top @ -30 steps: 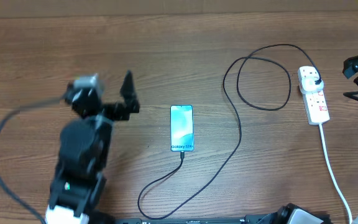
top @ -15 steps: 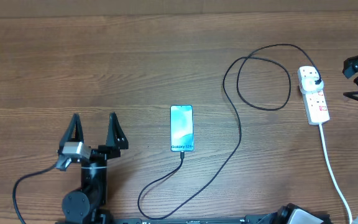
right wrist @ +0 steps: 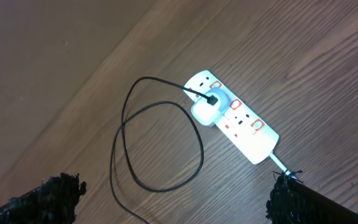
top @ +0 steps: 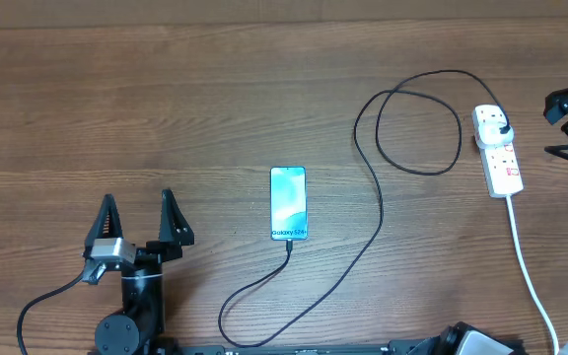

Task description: Plug charger to phone and switch on socket

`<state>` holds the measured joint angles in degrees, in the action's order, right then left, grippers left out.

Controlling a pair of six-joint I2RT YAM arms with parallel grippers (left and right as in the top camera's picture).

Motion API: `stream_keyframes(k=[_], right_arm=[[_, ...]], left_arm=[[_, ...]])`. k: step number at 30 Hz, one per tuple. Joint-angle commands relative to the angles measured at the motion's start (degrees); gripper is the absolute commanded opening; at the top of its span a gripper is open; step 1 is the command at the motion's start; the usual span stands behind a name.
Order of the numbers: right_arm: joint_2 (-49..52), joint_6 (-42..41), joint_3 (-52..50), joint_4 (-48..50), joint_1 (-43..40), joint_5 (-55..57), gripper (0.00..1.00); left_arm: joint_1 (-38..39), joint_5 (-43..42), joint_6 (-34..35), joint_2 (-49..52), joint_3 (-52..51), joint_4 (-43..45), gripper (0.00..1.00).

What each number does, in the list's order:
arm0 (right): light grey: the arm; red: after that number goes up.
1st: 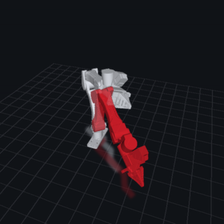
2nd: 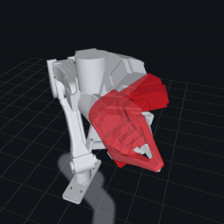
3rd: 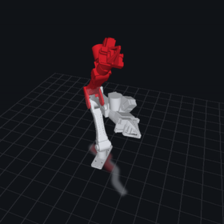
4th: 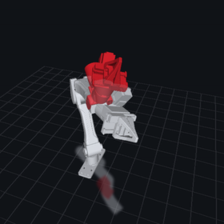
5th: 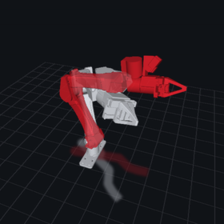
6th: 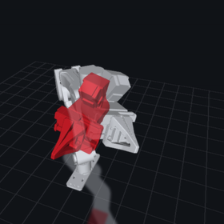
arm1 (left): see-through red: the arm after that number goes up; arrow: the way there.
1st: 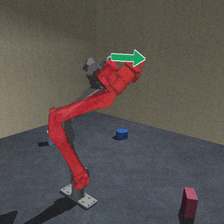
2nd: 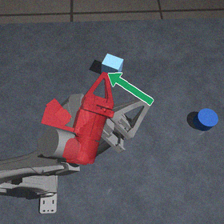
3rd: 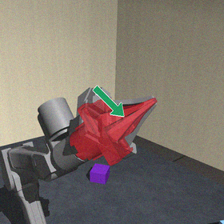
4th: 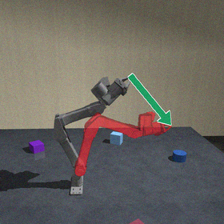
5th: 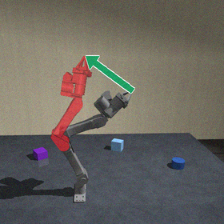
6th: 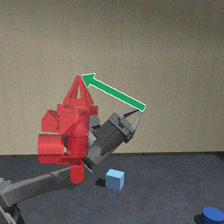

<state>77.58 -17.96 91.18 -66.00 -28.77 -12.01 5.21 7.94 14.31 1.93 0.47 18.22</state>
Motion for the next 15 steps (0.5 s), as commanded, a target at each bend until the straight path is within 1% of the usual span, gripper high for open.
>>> stream_keyframes(k=[1,7,15], right_arm=[[-0.1,0.0,1.1,0.2,0.2,0.4,1.00],[-0.1,-0.1,1.1,0.2,0.2,0.4,1.00],[-0.1,0.0,1.1,0.2,0.2,0.4,1.00]], left_arm=[[-1.2,-2.6,-1.7,-1.8,-0.2,-3.3,0.99],[-1.6,-5.1,-6.8,-1.8,-0.2,-12.2,0.99],[-1.6,-5.1,-8.5,-1.8,-0.2,-22.4,0.99]])
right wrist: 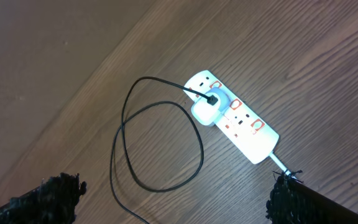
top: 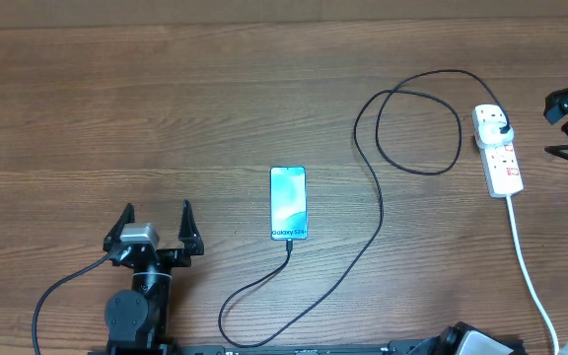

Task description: Plug charger to phone and switch on socket

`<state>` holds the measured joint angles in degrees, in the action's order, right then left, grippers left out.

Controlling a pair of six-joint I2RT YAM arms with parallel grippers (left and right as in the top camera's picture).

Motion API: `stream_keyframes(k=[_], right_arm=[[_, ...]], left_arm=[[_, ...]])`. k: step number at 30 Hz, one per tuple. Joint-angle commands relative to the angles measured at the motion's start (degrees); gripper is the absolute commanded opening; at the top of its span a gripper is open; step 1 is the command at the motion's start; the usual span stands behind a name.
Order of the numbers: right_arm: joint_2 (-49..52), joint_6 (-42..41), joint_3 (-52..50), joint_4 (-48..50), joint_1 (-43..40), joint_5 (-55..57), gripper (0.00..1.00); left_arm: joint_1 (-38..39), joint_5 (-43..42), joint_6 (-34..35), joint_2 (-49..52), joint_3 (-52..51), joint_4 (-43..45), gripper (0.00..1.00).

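A phone (top: 288, 202) with a lit blue screen lies face up mid-table, the black charger cable (top: 375, 212) plugged into its near end. The cable loops away to a white plug (top: 493, 122) seated in the white power strip (top: 498, 153) at the right. The strip (right wrist: 235, 118) shows red rocker switches in the right wrist view. My left gripper (top: 156, 225) stands open at the near left, well left of the phone, holding nothing. My right gripper (right wrist: 176, 196) hangs open high above the strip; its fuzzy dark fingertips (right wrist: 48, 196) are wide apart.
The strip's white mains lead (top: 531, 271) runs toward the near right edge. A grey cable (top: 62, 291) trails from the left arm at the near left. The right arm's dark body sits at the right edge, beside the strip.
My left gripper has shifted slightly right and toward the near edge, and its fingers stand closer together than before. The right gripper, phone, cable and strip are unchanged.
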<state>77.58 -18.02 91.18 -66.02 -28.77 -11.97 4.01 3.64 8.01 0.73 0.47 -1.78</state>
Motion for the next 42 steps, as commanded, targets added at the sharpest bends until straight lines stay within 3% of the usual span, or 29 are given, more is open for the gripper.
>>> stream_keyframes(k=[1,42], right_arm=[[-0.1,0.0,1.1,0.2,0.2,0.4,1.00],[-0.1,0.0,1.1,0.2,0.2,0.4,1.00]], left_arm=[[-0.3,-1.4,-3.7,-0.6,-0.2,-2.7,0.99],[-2.0,-3.1,-4.8,-0.6,-0.2,-2.6,1.00]])
